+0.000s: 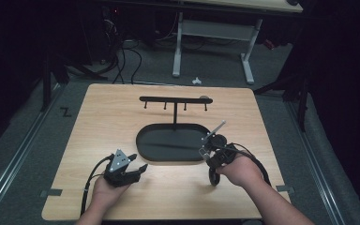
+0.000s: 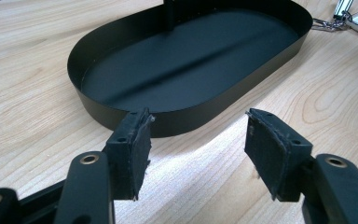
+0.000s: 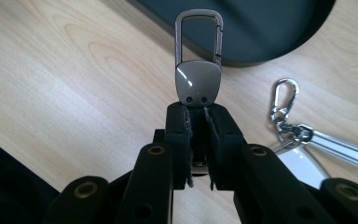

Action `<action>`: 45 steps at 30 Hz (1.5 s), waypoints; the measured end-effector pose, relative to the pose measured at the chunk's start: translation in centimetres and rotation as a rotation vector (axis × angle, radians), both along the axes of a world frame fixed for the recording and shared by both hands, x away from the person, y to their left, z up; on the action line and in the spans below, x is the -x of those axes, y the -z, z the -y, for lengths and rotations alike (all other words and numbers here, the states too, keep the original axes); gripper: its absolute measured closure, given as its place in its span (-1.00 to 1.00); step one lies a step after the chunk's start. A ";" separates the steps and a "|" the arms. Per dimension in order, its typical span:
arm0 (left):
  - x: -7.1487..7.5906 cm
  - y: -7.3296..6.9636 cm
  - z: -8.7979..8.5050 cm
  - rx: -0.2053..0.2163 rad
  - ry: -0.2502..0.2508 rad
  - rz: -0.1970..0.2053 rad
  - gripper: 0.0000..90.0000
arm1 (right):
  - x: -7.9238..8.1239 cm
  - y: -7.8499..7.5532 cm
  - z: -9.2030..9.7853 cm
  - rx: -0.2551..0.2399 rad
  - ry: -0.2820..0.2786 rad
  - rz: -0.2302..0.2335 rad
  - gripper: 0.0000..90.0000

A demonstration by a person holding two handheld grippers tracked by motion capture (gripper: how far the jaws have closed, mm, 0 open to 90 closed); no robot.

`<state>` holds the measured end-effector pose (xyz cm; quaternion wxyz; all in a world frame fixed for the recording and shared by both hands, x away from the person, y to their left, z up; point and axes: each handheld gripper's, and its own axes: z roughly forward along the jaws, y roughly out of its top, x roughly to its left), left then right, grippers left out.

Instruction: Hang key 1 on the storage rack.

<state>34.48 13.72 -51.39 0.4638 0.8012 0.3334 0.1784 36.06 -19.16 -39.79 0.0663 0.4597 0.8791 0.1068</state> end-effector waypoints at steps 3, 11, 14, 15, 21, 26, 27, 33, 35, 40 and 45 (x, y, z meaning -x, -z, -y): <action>0.0 0.0 0.0 -0.001 -0.002 0.001 -0.09 | -0.3 -0.5 0.1 0.000 0.009 0.007 0.79; 0.0 0.0 0.0 -0.002 -0.001 0.001 -0.09 | -1.1 -1.6 -0.1 -0.001 0.011 0.032 0.79; 0.0 0.0 0.0 -0.002 -0.001 0.001 -0.09 | -1.5 -2.2 -0.4 -0.005 0.012 0.042 0.79; -0.1 0.0 0.0 -0.003 0.001 0.002 -0.09 | -1.6 -2.4 -0.5 -0.007 0.009 0.047 0.79; -0.1 0.0 -0.1 -0.003 0.000 0.003 -0.09 | -2.4 -2.9 -1.0 -0.010 0.006 0.063 0.79; -0.1 0.0 -0.2 0.000 -0.002 0.004 -0.09 | -2.9 -3.1 -1.3 -0.014 0.015 0.072 0.79; -0.1 0.0 -0.2 0.000 -0.003 0.003 -0.09 | -3.2 -3.3 -1.4 -0.015 0.011 0.078 0.79; -0.1 0.0 -0.2 0.000 -0.005 0.005 -0.09 | -4.1 -3.6 -1.8 -0.024 0.022 0.084 0.79; -0.1 0.0 -0.2 -0.001 -0.004 0.004 -0.09 | -4.4 -3.7 -1.9 -0.022 0.021 0.085 0.79; -0.1 0.0 -0.2 -0.001 -0.002 0.003 -0.09 | -4.9 -4.1 -2.1 -0.023 0.028 0.086 0.79; -0.1 0.0 -0.1 -0.002 0.003 0.001 -0.09 | -5.4 -4.6 -2.5 -0.029 0.026 0.096 0.79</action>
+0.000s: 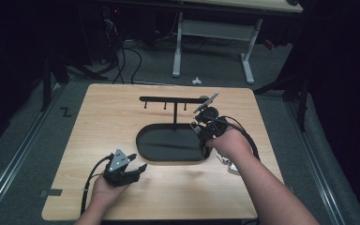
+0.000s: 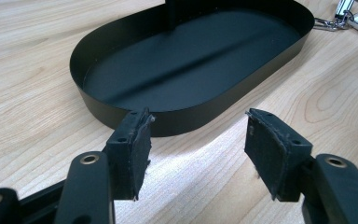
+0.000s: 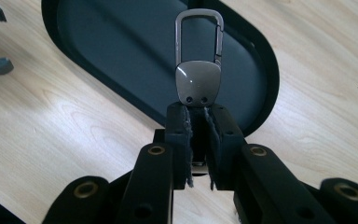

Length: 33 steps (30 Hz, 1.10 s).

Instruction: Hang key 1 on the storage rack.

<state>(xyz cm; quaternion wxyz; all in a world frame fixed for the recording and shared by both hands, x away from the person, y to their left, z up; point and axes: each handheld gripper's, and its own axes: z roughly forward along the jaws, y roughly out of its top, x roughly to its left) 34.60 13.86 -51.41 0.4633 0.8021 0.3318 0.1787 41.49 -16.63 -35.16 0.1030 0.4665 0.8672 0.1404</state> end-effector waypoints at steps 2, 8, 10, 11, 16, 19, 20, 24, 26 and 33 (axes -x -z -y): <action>0.0 0.0 0.0 -0.003 0.000 -0.001 -0.09 | -0.3 -0.4 -0.3 -0.003 -0.004 0.009 0.79; 0.0 0.0 0.0 -0.005 0.001 -0.003 -0.09 | -1.0 -0.9 -1.0 -0.015 -0.012 0.022 0.79; 0.0 0.0 0.0 -0.002 0.000 -0.001 -0.09 | -1.3 -1.1 -1.2 -0.022 -0.012 0.028 0.79; 0.0 0.0 0.0 -0.002 0.000 -0.001 -0.09 | -1.3 -1.1 -1.2 -0.022 -0.012 0.028 0.79; 0.0 0.0 -0.1 -0.002 0.000 -0.003 -0.09 | -1.8 -1.7 -1.6 -0.038 -0.016 0.040 0.79; 0.0 0.0 -0.1 0.001 -0.001 -0.004 -0.09 | -2.2 -1.9 -1.8 -0.042 -0.017 0.050 0.79; 0.0 0.0 -0.1 0.001 0.000 -0.004 -0.09 | -2.2 -2.0 -1.8 -0.039 -0.013 0.049 0.79; 0.0 0.0 -0.1 -0.001 0.001 -0.004 -0.09 | -2.7 -2.2 -1.9 -0.040 -0.011 0.057 0.79; 0.0 0.0 -0.1 -0.001 0.002 -0.005 -0.09 | -3.0 -2.3 -2.0 -0.033 -0.003 0.063 0.79; 0.0 0.0 -0.1 -0.001 0.002 -0.005 -0.09 | -3.4 -2.1 -2.2 -0.033 0.002 0.067 0.79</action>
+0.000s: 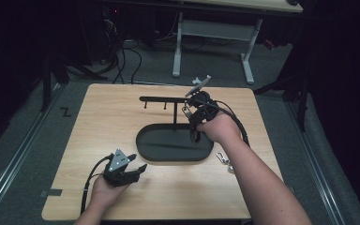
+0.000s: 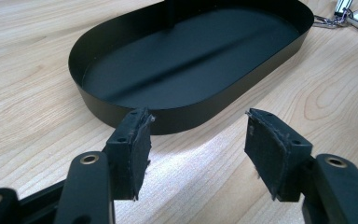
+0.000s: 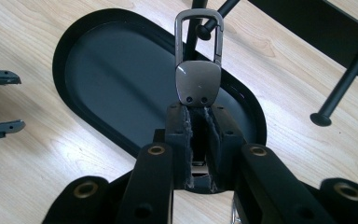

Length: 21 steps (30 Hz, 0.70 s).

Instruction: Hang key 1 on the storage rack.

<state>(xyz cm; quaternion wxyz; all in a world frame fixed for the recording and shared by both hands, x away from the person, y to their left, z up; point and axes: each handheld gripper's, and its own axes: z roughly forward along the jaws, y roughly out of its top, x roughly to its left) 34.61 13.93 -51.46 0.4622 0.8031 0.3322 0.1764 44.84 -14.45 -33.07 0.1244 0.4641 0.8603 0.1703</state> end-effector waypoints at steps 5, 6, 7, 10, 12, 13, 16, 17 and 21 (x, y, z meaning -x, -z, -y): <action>0.0 0.0 0.0 0.000 0.001 -0.001 -0.09 | -0.3 0.1 0.0 0.005 0.019 0.008 0.79; 0.0 0.0 0.0 -0.001 0.002 -0.001 -0.09 | -0.4 0.2 0.0 0.005 0.018 0.006 0.79; 0.0 0.0 0.0 0.000 0.002 -0.001 -0.09 | -0.4 0.3 -0.1 0.009 0.012 0.004 0.79; 0.0 0.0 0.0 -0.002 0.002 -0.001 -0.09 | -0.5 0.4 -0.3 0.009 0.019 0.010 0.79; 0.0 0.0 0.0 -0.002 0.003 -0.001 -0.09 | -0.7 0.6 -0.3 0.013 0.024 0.010 0.79; 0.0 0.0 0.0 -0.002 0.003 -0.001 -0.09 | -0.8 0.7 -0.4 0.016 0.026 0.013 0.79; 0.0 0.0 0.0 -0.002 0.003 -0.001 -0.09 | -1.0 0.9 -0.5 0.018 0.028 0.013 0.79; 0.0 0.0 0.0 -0.002 0.003 -0.001 -0.09 | -1.1 0.9 -0.5 0.014 0.026 0.010 0.79; 0.0 0.0 0.0 -0.008 0.006 -0.004 -0.09 | -1.5 1.4 -0.5 0.012 0.040 0.013 0.79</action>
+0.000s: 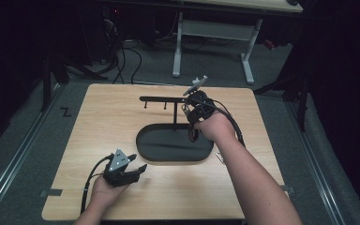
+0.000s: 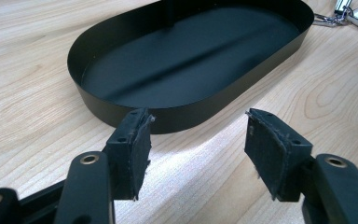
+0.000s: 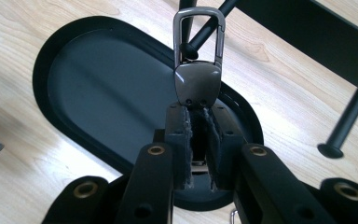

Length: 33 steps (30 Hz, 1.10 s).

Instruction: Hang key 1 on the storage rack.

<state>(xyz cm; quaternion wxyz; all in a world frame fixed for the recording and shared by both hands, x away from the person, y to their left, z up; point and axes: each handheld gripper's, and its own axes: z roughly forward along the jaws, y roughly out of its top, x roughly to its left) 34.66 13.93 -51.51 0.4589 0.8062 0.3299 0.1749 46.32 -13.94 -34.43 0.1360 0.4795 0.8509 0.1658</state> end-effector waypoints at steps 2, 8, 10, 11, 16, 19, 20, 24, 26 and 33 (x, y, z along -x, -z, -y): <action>0.0 0.0 0.0 0.000 0.001 0.000 -0.09 | -0.4 0.3 0.0 -0.001 0.008 0.012 0.79; 0.0 0.1 0.1 -0.001 0.003 0.000 -0.09 | -1.0 0.4 0.3 -0.008 0.026 0.015 0.79; 0.0 0.1 0.1 -0.001 0.004 -0.001 -0.09 | -1.2 0.5 0.3 -0.016 0.032 0.017 0.78; -0.1 0.1 0.1 -0.002 0.005 -0.002 -0.09 | -1.2 0.5 0.3 -0.016 0.032 0.017 0.78; 0.0 0.1 0.1 -0.003 0.008 -0.005 -0.09 | -1.5 0.6 0.2 -0.007 0.038 0.016 0.78; 0.0 0.1 0.1 -0.002 0.007 -0.004 -0.09 | -1.6 0.7 0.1 -0.008 0.039 0.011 0.77; -0.1 0.1 0.1 -0.002 0.007 -0.005 -0.09 | -1.6 0.7 0.1 -0.008 0.040 0.011 0.77; -0.1 0.1 0.1 -0.002 0.008 -0.004 -0.09 | -1.7 1.0 0.0 -0.001 0.038 0.011 0.77; -0.1 0.2 0.1 -0.003 0.008 -0.006 -0.09 | -1.7 1.2 -0.1 -0.001 0.042 0.006 0.77; -0.1 0.2 0.1 -0.007 0.011 -0.009 -0.09 | -1.7 1.4 -0.1 -0.014 0.055 0.005 0.73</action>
